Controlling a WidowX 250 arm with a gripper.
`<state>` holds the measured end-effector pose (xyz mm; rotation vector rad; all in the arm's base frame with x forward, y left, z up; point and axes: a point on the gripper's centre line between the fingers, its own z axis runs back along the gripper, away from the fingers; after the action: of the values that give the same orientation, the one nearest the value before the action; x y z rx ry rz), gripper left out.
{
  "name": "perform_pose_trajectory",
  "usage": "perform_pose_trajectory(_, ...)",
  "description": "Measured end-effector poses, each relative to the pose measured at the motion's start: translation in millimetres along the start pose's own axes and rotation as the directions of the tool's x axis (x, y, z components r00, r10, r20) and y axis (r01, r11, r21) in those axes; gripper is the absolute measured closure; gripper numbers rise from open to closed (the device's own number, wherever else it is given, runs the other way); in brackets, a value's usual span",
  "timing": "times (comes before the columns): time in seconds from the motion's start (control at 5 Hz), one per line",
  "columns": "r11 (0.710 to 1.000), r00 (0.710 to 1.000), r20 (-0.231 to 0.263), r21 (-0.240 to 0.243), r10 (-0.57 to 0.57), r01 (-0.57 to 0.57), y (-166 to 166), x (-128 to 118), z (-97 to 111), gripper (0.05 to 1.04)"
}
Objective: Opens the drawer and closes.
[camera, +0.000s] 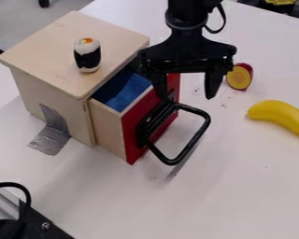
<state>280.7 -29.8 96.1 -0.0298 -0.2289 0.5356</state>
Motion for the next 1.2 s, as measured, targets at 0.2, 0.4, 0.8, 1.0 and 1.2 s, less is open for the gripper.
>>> perform_pose_trajectory(0.2,1.0,1.0,-0.024,0.016,-0.001,0.001,2,-5,-7,0.086)
perform_pose_trajectory(0.4,0.998,0.993,-0.094,-0.001,-0.07,0.071,-17,-23,-19,0.086)
perform_pose_trajectory(0.8,0.967,0.953,-0.17,0.009,-0.251,0.256,-49,-49,-36,0.086)
perform_pose_trajectory(1.0,0.929,0.917,-0.184,0.043,-0.353,0.367,-36,-51,-44,0.086)
perform_pose_trajectory(1.2,0.915,0.906,-0.186,0.066,-0.381,0.398,-19,-46,-52,0.086)
